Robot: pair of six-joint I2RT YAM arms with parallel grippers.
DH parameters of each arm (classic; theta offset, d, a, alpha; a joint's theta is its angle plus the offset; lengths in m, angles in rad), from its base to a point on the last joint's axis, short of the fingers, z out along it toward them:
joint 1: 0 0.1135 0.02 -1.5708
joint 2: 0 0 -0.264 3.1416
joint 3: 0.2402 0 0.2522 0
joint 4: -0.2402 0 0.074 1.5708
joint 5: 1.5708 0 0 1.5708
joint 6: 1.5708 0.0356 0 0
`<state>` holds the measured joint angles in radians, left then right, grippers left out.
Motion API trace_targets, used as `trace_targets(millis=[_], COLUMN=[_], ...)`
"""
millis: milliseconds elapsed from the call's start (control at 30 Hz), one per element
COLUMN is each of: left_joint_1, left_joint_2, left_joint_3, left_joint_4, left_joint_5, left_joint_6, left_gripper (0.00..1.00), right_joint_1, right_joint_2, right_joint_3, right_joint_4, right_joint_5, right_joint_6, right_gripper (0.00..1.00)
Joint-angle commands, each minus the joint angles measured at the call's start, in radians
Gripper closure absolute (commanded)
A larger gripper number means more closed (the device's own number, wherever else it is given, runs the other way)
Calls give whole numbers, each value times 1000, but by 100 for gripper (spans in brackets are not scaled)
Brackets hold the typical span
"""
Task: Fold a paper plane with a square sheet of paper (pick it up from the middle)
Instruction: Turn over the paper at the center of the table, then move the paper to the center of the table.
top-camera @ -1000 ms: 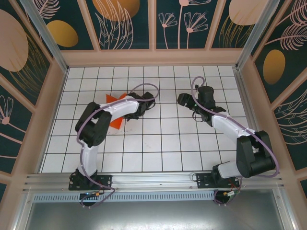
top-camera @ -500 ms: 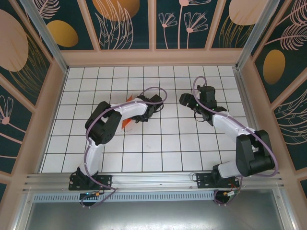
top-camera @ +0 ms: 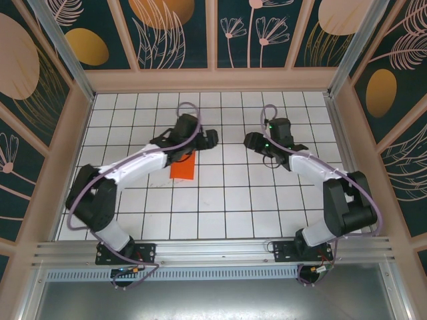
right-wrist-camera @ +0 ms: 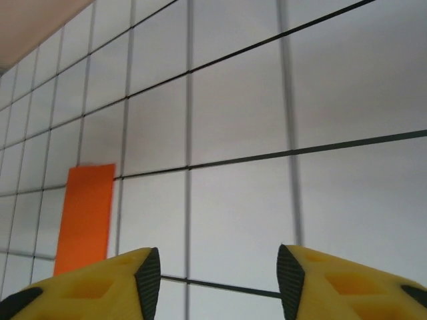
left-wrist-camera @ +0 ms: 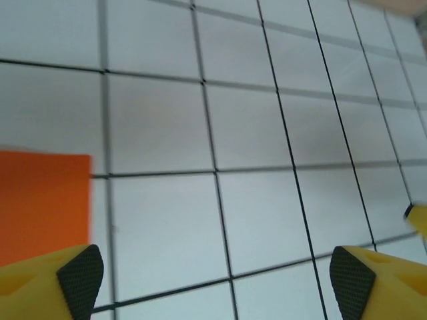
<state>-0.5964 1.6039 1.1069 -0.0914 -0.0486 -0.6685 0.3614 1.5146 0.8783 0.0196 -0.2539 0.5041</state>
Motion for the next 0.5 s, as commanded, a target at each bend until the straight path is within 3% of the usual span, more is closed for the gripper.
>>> trace_targets(millis=[0, 167, 300, 467], left_joint_1=[76, 192, 266, 295], left_joint_2=[-92, -252, -367, -469], left_joint_3=[-112, -297, -419, -506], left_joint_4=[80, 64, 51, 18], left_joint_5=[-11, -89, -135, -174], left_joint_6=[-73, -133, -182, -219], left_gripper=[5, 1, 2, 2], right_joint_1=[103, 239, 326, 392], right_joint_2=[64, 222, 377, 566], right_joint_3=[82, 202, 338, 528], right_joint_4=[16, 71, 72, 13], right_joint_5=[-50, -111, -138, -171], right_joint_6=[9, 63, 87, 109], right_gripper=[62, 86, 91, 92])
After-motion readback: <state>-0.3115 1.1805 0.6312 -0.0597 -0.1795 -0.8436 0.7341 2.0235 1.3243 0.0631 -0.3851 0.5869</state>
